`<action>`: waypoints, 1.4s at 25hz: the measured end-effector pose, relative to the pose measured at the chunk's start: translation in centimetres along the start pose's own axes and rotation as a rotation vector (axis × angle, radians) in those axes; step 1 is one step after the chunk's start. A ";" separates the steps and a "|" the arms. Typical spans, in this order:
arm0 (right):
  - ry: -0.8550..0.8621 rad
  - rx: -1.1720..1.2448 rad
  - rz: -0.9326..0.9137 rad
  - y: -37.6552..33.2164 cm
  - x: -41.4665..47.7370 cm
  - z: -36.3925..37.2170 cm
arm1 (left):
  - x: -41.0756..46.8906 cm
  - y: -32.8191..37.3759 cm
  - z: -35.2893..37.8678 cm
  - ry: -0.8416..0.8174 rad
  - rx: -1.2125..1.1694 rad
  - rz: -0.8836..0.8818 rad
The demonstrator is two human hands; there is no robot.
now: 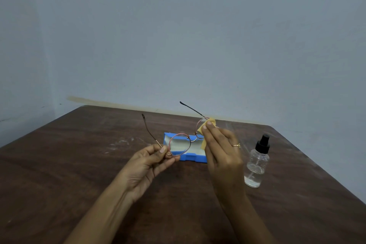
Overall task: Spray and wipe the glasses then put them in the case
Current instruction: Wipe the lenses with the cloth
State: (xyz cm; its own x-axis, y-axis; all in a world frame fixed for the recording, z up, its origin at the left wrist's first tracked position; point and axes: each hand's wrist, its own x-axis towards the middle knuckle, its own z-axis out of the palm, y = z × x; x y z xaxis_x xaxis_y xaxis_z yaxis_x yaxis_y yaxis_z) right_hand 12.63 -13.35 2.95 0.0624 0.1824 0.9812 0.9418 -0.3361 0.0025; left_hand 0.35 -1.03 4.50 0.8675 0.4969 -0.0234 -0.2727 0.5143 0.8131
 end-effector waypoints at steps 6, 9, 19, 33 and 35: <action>-0.116 0.021 -0.032 -0.9 -0.9 0.5 | -0.2 0.3 0.2 0.042 -0.049 0.014; -0.108 0.014 -0.004 -0.5 -1.0 0.6 | -0.2 0.4 0.2 0.058 -0.053 0.006; 0.008 -0.008 0.114 0.6 -0.6 0.5 | 0.2 -0.2 -0.1 0.053 0.122 0.039; -0.147 0.034 0.001 -0.4 -1.4 1.0 | -0.2 0.4 0.0 0.094 -0.107 -0.047; -0.116 0.043 0.038 0.0 -1.5 1.1 | -0.1 0.5 0.0 0.102 -0.117 -0.049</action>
State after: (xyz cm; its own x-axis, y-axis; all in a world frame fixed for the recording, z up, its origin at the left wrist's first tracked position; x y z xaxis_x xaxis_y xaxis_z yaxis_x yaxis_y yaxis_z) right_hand 12.87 -12.61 1.26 0.1341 0.2763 0.9517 0.9512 -0.3052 -0.0454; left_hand 0.10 -0.78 4.93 0.8361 0.5342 -0.1251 -0.2824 0.6146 0.7366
